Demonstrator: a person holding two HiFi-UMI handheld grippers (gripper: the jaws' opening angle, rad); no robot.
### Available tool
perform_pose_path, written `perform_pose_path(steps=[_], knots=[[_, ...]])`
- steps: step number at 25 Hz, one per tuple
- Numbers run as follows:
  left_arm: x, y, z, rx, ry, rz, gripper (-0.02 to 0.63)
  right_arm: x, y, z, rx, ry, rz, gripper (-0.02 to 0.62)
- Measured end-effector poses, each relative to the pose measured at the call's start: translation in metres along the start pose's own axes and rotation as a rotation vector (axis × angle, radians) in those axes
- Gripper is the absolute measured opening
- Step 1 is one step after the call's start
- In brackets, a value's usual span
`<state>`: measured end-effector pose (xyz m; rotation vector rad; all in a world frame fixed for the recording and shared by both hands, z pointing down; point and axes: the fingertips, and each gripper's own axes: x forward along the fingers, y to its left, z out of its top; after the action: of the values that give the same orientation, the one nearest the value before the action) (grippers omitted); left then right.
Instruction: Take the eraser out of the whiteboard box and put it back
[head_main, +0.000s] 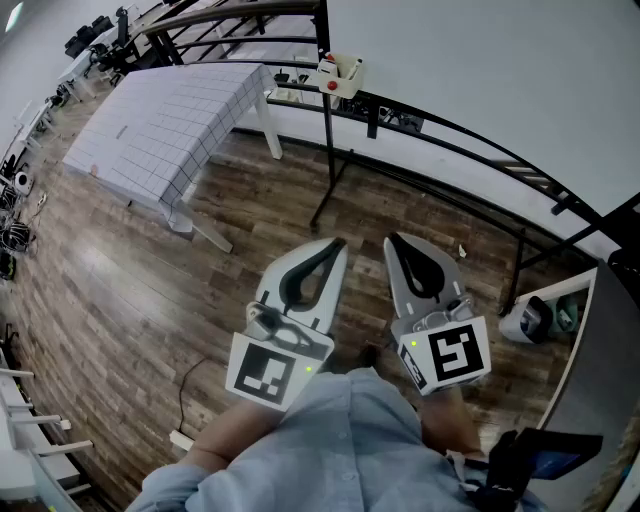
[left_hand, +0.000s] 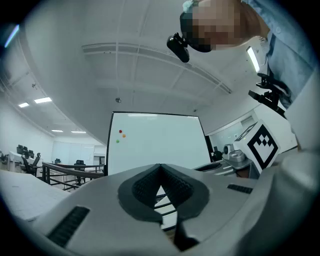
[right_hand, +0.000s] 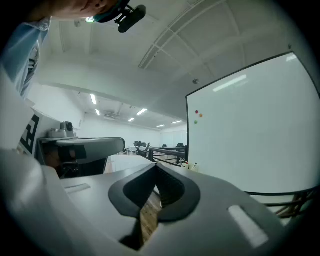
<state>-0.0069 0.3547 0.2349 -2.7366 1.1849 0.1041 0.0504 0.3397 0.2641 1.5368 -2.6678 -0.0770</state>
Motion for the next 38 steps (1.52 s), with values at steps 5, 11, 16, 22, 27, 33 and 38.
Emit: perform_pose_path(steps=[5,11,16,22,27,33,38], knots=[[0.006,-0.004,-0.001,0.002,-0.002,0.002,-0.002,-0.002,-0.006,-0.002,0.005,-0.001,0.006,0.000],[0.015,-0.011,-0.003,0.008,0.005,0.003,-0.002,-0.006,-0.016,-0.003,0.009,-0.006,0.011,0.000],[0.024,-0.018,-0.002,0.016,0.011,0.013,-0.002,-0.006,-0.026,-0.005,0.057,-0.013,0.053,0.002],[0.034,-0.024,-0.002,0.032,0.000,0.043,-0.002,-0.004,-0.035,-0.012,0.053,-0.010,0.092,0.002],[0.041,-0.020,-0.010,0.039,0.033,0.064,-0.002,0.003,-0.045,-0.018,0.071,-0.007,0.107,0.002],[0.057,0.001,-0.032,0.006,0.049,0.062,-0.002,0.031,-0.053,-0.035,0.083,0.027,0.115,0.002],[0.083,0.041,-0.040,-0.014,0.038,0.052,-0.002,0.076,-0.065,-0.034,0.073,0.042,0.108,0.002]])
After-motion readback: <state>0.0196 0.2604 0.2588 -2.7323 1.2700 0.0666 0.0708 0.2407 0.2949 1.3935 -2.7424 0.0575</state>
